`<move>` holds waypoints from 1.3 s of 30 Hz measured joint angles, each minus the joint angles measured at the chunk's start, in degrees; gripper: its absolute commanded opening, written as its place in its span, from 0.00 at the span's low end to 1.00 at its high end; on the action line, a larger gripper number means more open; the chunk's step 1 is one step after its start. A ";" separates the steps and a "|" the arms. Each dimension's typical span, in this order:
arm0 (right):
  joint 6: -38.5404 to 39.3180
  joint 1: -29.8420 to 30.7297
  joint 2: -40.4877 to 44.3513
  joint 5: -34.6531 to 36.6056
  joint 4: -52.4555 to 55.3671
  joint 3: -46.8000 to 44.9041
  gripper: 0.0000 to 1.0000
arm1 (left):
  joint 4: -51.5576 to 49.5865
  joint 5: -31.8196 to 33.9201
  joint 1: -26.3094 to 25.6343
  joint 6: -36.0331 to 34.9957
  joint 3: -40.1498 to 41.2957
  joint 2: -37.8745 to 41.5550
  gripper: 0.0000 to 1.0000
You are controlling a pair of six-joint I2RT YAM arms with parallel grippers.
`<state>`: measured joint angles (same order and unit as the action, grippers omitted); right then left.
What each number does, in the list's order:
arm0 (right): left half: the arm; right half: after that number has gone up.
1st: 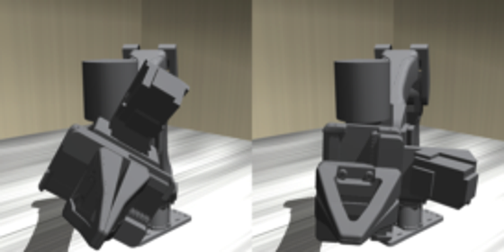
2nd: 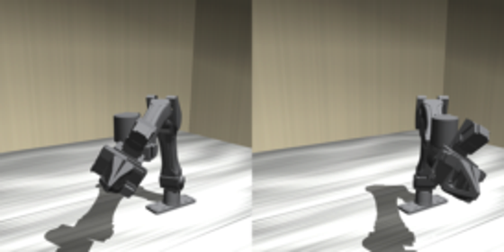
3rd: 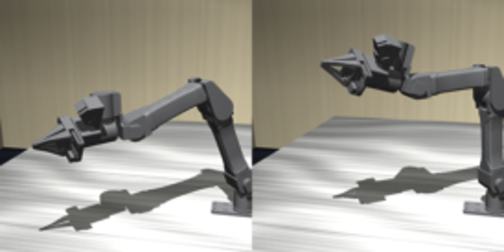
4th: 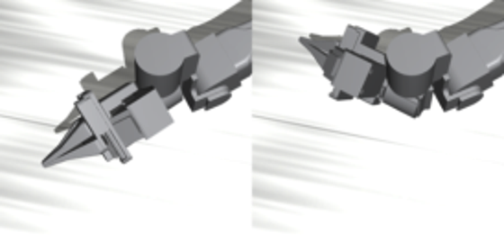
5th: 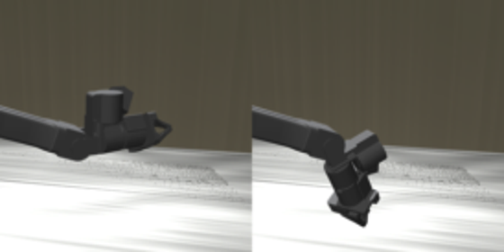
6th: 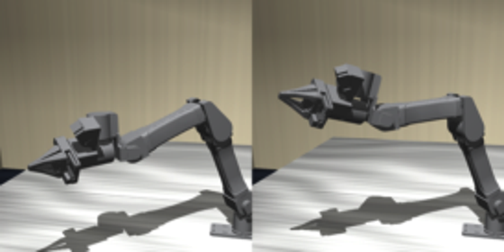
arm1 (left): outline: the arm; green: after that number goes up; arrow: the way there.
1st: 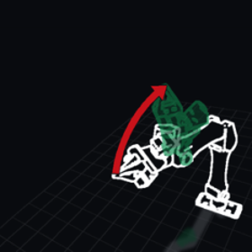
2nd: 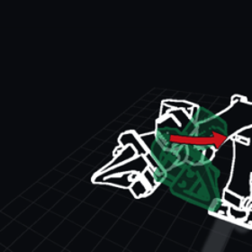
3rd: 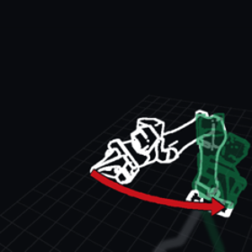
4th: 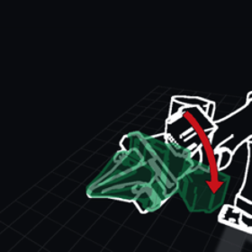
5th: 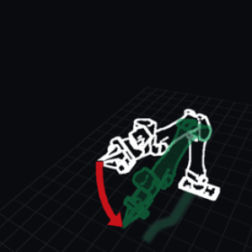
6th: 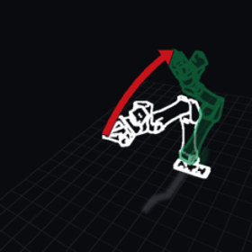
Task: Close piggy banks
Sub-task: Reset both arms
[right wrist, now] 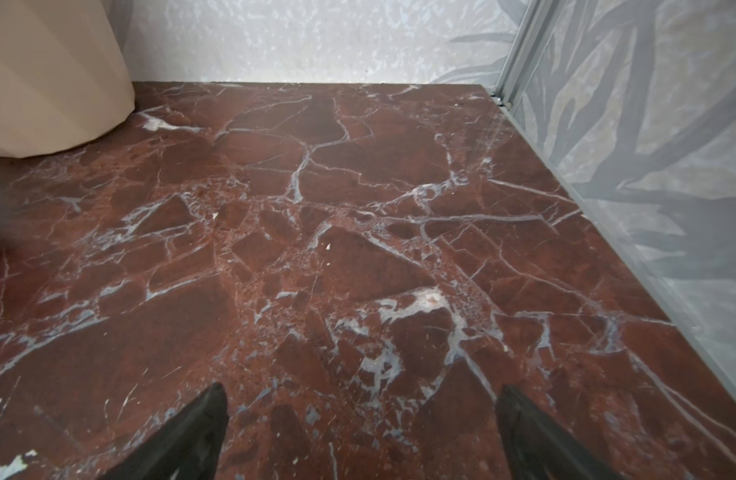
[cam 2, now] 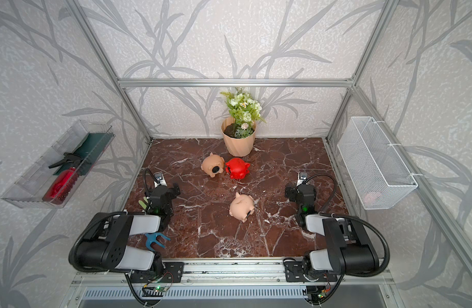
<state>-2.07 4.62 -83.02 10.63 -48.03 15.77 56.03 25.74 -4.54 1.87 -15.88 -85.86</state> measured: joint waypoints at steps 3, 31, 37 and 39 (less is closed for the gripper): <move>1.46 -0.33 -6.32 -3.37 -9.38 -0.70 0.99 | 5.53 -2.25 0.98 -0.33 0.42 -5.14 1.00; 4.11 -0.39 -8.63 -10.71 -9.07 4.09 0.99 | -0.11 -4.90 2.84 0.70 -4.98 -4.63 0.99; 4.59 -0.39 -8.63 -11.80 -8.46 4.26 0.99 | -0.11 -4.92 2.84 0.70 -4.98 -4.63 1.00; 4.79 -0.39 -8.63 -12.17 -8.13 4.44 0.99 | -0.15 -4.92 2.84 0.72 -4.98 -4.63 0.99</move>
<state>2.72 4.23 -91.66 -1.54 -56.16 20.21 55.88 20.82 -1.69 2.59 -20.86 -90.50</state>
